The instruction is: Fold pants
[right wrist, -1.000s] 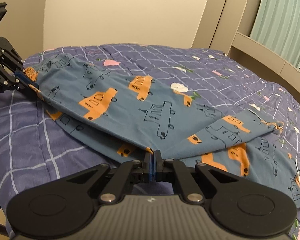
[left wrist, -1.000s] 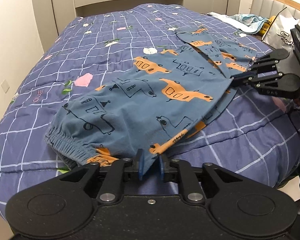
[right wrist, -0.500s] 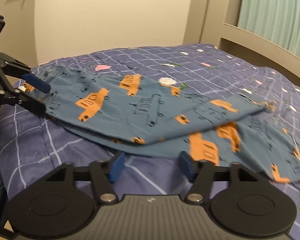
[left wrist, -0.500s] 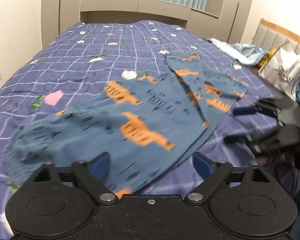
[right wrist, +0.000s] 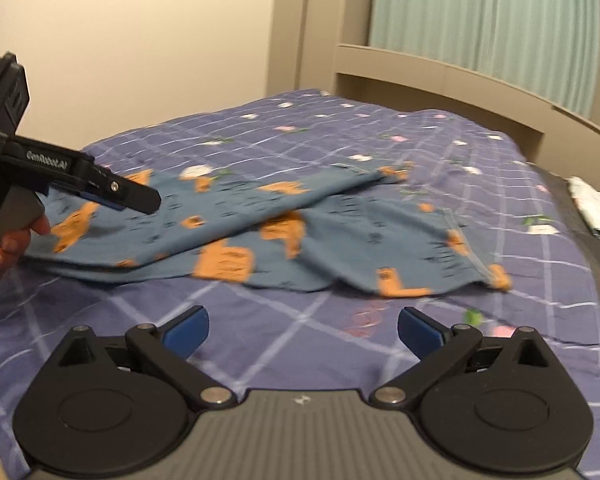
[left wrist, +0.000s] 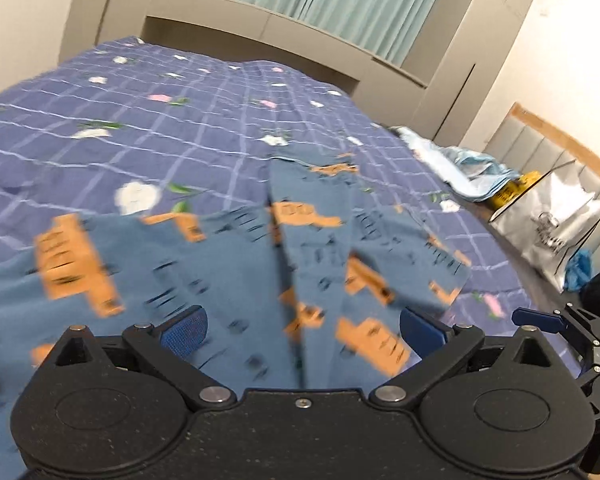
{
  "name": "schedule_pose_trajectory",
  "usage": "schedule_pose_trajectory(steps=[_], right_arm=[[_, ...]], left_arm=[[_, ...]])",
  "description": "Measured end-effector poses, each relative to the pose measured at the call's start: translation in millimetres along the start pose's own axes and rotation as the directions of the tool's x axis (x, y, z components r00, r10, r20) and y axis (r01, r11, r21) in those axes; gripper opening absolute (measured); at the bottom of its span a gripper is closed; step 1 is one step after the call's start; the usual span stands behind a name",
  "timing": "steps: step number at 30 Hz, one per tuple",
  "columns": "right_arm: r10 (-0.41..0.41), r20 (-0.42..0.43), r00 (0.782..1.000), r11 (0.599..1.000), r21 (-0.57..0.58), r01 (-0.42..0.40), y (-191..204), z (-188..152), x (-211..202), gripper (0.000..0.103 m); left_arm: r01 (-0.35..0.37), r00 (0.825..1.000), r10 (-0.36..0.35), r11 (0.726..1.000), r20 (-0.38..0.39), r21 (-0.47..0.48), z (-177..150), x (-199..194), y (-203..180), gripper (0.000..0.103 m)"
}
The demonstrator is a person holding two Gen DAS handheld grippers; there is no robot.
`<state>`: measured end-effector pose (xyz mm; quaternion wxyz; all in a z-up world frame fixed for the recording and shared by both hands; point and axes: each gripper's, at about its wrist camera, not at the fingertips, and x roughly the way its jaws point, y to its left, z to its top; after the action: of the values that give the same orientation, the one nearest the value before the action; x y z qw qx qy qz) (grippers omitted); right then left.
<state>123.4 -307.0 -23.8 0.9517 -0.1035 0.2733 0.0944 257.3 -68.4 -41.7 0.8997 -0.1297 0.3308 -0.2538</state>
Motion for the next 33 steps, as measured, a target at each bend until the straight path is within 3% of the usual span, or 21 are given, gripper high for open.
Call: schedule_pose_trajectory(steps=[8,13,17,21,25,33], right_arm=[[-0.063,-0.016,0.998,0.998,-0.002,0.063,-53.7,38.8,24.6,0.103],[0.006,-0.022,1.0,1.0,-0.024,-0.006,-73.0,85.9,64.3,0.103],[0.071,-0.062,0.996,0.996,-0.043,-0.074,-71.1,127.6,109.4,0.102],[0.12,-0.105,0.987,0.989,-0.072,-0.128,-59.2,160.7,151.3,0.098],[0.117,-0.151,0.982,0.986,-0.101,-0.134,-39.5,181.0,188.6,0.095],[0.029,-0.281,0.959,0.986,-0.148,-0.073,-3.5,191.9,262.4,0.085]], left_arm=[[0.133,0.991,-0.126,0.98,0.053,-0.152,12.0,41.4,17.0,0.1],[0.216,0.976,-0.209,0.952,0.055,-0.218,8.4,52.4,31.7,0.077],[0.256,0.967,-0.252,0.937,0.047,-0.238,4.5,57.5,35.9,0.049],[0.264,0.964,-0.261,0.926,0.048,-0.269,3.7,63.1,42.5,0.038],[0.252,0.967,-0.247,0.916,0.055,-0.313,2.2,68.2,52.3,0.034],[0.239,0.971,-0.23,0.913,0.067,-0.331,1.2,69.0,57.9,0.027]])
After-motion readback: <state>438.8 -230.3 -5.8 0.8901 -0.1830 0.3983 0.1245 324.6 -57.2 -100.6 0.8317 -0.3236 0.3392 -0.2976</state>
